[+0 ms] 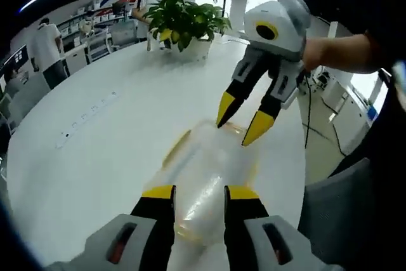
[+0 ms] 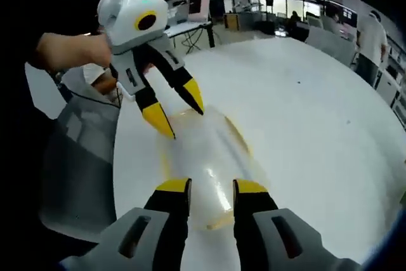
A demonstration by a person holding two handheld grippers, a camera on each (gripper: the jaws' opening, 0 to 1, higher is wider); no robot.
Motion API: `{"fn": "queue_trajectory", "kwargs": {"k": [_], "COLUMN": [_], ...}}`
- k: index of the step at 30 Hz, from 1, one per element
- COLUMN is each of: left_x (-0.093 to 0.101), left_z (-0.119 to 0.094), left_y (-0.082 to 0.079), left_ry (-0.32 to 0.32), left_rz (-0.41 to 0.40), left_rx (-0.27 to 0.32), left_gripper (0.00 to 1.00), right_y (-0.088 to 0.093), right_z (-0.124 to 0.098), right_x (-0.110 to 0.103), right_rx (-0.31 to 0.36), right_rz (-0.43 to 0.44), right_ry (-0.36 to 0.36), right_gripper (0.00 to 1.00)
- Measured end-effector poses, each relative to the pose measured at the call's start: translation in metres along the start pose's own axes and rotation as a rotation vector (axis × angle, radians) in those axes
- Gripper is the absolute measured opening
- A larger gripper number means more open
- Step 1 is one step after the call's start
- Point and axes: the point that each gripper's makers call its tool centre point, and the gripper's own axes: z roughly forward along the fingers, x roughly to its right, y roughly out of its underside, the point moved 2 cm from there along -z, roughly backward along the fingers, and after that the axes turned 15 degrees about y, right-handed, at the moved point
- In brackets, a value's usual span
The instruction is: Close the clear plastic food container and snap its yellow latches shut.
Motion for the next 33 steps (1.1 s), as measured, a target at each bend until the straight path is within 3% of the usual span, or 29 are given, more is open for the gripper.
{"fn": "queue_trajectory", "kwargs": {"k": [14, 17, 23, 33], "left_x": [0.003, 0.005, 0.011, 0.019], "left_z": [0.012, 0.013, 0.017, 0.024], "left_y": [-0.002, -0.004, -0.007, -0.004], "left_ry": [0.018, 0.023, 0.045, 0.06], "left_rz": [0.092, 0.105, 0.147, 0.132], "left_rx": [-0.067, -0.072, -0.068, -0.073], "left_gripper": [0.23, 0.23, 0.23, 0.3], "right_y": [-0.018, -0.024, -0.029, -0.03], "right_z": [0.018, 0.021, 0.028, 0.031], "right_x": [-0.006, -0.005, -0.007, 0.0], "right_rx": [0.026, 0.054, 0.045, 0.023], "right_rz": [-0.072, -0.073, -0.136, -0.21], "right_ry": [-0.03, -0.024, -0.034, -0.038], "right_gripper": [0.26, 0.29, 0.29, 0.29]}}
